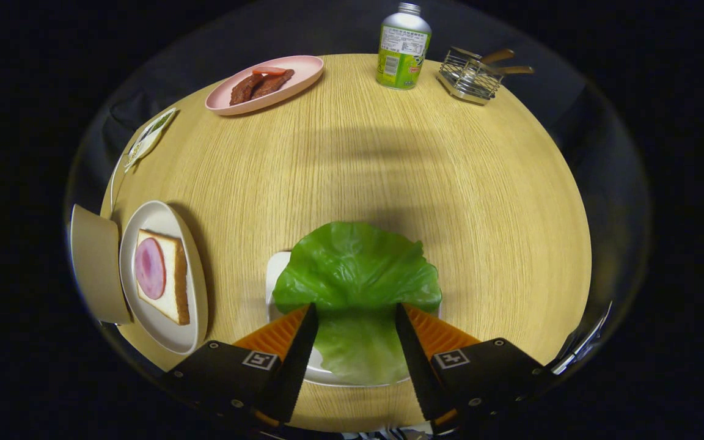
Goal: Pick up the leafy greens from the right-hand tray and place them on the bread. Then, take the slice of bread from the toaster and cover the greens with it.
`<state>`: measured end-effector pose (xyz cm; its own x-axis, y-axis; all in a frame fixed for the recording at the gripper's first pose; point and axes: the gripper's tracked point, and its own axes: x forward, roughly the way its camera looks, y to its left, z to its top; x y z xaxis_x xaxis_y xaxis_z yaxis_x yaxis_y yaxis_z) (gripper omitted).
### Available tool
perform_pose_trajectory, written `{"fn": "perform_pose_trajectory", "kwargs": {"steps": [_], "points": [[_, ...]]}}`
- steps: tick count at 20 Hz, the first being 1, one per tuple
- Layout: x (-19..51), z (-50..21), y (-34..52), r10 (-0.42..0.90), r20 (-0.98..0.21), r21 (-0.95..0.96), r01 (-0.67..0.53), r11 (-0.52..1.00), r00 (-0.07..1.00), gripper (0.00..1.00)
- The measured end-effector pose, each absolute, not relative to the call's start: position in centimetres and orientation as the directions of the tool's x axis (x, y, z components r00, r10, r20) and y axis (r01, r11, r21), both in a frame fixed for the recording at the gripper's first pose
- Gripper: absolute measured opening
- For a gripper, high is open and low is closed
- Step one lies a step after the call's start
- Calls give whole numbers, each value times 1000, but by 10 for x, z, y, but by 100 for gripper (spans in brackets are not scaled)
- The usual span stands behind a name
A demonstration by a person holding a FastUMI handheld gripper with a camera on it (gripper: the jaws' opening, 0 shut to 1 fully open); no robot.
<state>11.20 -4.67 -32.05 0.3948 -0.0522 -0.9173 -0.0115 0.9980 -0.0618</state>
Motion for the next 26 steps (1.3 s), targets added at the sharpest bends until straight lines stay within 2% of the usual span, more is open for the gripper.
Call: {"fn": "perform_pose_trajectory", "kwargs": {"steps": [4, 5, 6, 7, 8, 9, 13, 15, 26], "points": [[113, -322, -50, -52, -918, -60, -7, 998, 393, 64], [114, -321, -53, -58, -918, -63, 0, 998, 392, 52], [112, -322, -54, -57, -918, -59, 6, 998, 393, 47], [113, -322, -56, -58, -917, -57, 14, 998, 394, 36], [113, -322, -57, -55, -917, -52, 19, 998, 396, 31], [113, -322, -59, -53, -916, -48, 22, 999, 398, 20], [112, -321, -62, -51, -914, -40, 35, 999, 402, 4], [112, -316, -58, -39, -912, -24, 43, 999, 408, 1], [104, -260, -30, -18, -870, -22, -2, 1000, 492, 1]]}}
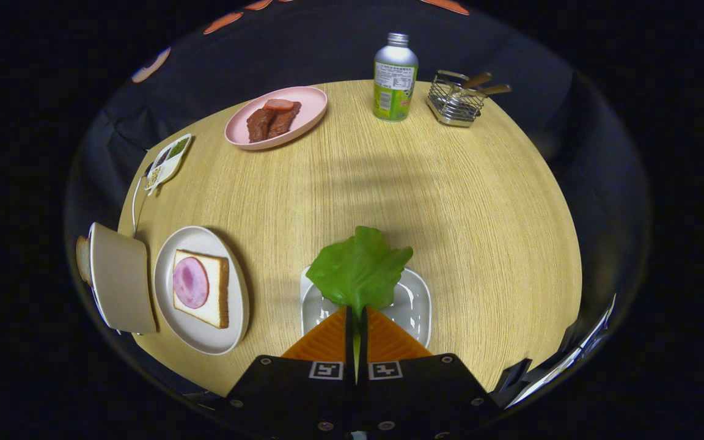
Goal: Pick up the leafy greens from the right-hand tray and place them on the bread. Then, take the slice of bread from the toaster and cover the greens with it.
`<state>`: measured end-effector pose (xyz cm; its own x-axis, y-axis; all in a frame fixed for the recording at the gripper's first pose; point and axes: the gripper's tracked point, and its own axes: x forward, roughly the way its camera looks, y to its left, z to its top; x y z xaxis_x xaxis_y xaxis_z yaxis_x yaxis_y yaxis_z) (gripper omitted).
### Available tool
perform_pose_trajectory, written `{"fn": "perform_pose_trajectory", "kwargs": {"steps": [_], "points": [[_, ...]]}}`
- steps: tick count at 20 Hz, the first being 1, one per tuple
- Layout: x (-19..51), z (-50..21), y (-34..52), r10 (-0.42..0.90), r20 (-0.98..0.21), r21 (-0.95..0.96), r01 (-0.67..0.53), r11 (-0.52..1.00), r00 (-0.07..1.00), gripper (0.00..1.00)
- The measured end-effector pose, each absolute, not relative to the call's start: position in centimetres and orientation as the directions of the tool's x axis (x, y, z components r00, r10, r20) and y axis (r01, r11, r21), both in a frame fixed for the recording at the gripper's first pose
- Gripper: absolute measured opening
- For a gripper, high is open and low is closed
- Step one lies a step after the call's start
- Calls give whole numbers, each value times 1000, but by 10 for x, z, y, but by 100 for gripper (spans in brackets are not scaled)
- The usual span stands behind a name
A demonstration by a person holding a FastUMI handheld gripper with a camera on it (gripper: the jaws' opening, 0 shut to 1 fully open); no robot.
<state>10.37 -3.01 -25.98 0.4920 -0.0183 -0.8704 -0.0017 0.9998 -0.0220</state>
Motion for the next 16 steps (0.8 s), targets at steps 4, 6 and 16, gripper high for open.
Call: {"fn": "perform_pose_trajectory", "kwargs": {"steps": [4, 6, 16], "points": [[98, -241, -5, 4, -857, -13, -29, 999, 515, 1], [96, -234, 8, 11, -852, -18, -50, 999, 524, 1], [96, -229, 113, 99, -852, 1, -189, 982, 513, 1]]}}
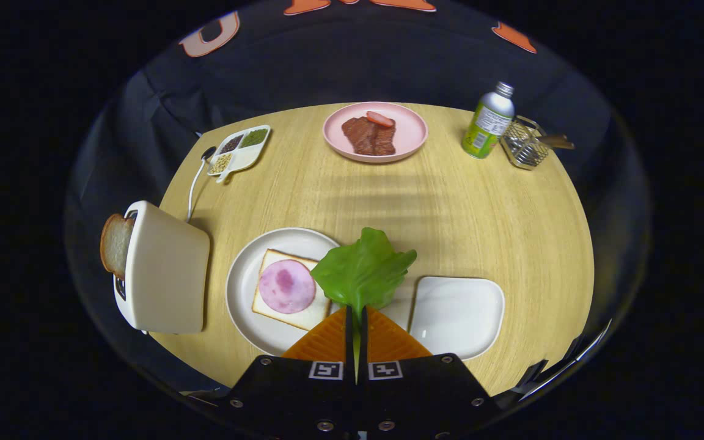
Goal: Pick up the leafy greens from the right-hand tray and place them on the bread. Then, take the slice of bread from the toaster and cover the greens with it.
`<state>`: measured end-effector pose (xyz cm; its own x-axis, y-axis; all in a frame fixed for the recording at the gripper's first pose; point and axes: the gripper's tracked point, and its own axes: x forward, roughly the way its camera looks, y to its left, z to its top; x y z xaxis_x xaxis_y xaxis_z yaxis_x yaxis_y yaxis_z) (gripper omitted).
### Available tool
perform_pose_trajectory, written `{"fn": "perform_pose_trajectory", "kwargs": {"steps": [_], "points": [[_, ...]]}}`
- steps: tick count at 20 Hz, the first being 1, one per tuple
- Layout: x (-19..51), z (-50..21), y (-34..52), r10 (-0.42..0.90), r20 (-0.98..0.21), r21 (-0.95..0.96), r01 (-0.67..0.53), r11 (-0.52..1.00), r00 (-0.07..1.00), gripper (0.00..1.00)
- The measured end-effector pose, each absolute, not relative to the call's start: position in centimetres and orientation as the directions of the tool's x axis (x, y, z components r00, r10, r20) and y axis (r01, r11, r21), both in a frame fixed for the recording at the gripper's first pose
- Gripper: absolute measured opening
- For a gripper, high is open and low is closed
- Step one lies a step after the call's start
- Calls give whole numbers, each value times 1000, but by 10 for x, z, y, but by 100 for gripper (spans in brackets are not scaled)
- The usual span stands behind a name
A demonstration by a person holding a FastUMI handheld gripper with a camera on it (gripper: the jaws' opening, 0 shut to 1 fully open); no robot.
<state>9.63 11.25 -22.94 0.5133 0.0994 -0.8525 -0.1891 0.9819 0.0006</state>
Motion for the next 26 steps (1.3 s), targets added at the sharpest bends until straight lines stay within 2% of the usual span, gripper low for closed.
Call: {"fn": "perform_pose_trajectory", "kwargs": {"steps": [10, 16, 18, 21, 24, 26], "points": [[99, -247, 189, 177, -868, 39, -291, 956, 464, 1], [105, -269, 187, 134, -883, 4, -278, 961, 450, 3], [106, -271, 183, 124, -885, -3, -271, 962, 448, 10], [107, -274, 175, 98, -885, -29, -263, 964, 456, 26], [106, -271, 173, 96, -883, -27, -253, 967, 460, 34], [103, -265, 176, 103, -878, -20, -252, 968, 468, 48]]}}
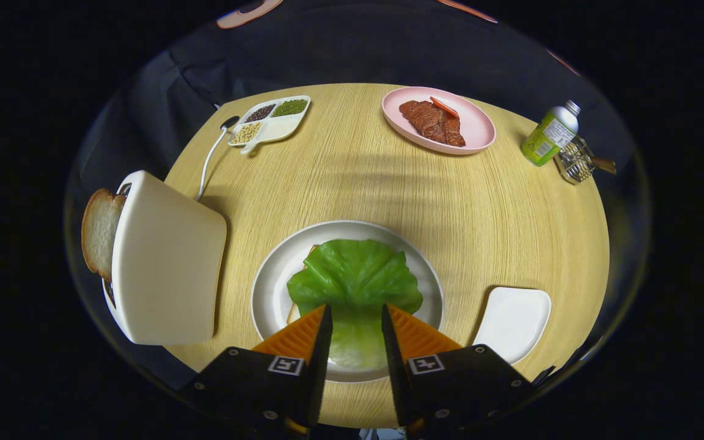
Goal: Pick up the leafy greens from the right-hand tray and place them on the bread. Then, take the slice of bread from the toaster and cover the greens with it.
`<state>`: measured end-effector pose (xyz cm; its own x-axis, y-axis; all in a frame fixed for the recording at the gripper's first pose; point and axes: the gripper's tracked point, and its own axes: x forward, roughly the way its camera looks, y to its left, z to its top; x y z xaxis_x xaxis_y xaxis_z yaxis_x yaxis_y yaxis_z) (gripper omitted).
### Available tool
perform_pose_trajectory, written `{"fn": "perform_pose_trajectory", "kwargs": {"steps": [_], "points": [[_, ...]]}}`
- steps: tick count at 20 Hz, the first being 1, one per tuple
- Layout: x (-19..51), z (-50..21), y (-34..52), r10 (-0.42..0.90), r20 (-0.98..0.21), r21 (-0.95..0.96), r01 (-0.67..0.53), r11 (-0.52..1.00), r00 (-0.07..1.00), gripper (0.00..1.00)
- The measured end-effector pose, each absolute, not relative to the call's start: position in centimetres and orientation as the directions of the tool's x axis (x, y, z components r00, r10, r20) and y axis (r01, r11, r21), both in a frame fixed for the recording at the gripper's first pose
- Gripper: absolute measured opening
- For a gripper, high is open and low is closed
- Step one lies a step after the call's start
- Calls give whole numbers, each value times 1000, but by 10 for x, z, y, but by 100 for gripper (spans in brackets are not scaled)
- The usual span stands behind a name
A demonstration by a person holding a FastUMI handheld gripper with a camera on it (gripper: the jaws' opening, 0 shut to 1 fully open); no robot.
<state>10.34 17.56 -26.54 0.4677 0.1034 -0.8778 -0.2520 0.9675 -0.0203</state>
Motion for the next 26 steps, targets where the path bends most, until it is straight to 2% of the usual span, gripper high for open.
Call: {"fn": "perform_pose_trajectory", "kwargs": {"steps": [3, 7, 20, 26], "points": [[96, -254, 181, 114, -874, -7, -247, 969, 472, 76], [87, -230, 192, 104, -866, -30, -259, 965, 489, 98], [81, -117, 305, 206, -794, -28, -372, 928, 572, 98], [73, -103, 362, 266, -791, 18, -413, 911, 551, 98]]}}
